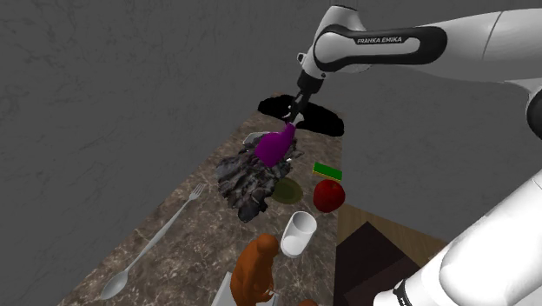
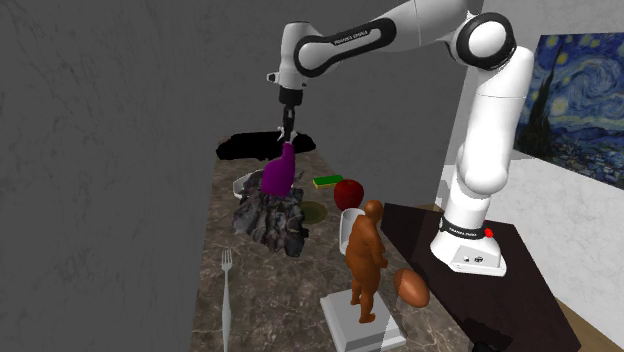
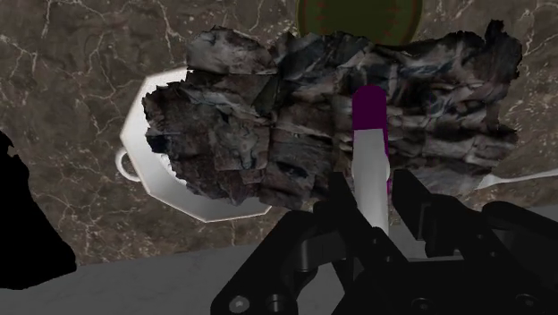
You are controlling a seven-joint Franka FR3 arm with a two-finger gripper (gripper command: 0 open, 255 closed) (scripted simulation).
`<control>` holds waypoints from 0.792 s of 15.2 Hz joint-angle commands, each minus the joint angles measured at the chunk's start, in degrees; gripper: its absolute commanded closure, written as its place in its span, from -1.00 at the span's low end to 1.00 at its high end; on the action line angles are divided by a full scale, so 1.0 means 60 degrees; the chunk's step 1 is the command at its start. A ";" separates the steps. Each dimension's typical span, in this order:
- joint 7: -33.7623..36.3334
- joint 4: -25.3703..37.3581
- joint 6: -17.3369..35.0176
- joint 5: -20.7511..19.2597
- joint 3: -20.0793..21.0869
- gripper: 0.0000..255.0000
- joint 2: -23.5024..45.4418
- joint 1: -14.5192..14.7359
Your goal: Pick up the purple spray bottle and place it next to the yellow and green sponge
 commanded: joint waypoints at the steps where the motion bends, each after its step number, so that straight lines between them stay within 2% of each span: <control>1: -0.0483 0.0034 -0.0016 0.0057 -0.0225 1.00 0.0049 -0.0233; 12: -0.2950 0.1278 -0.0444 0.0470 -0.1317 1.00 0.1004 -0.1492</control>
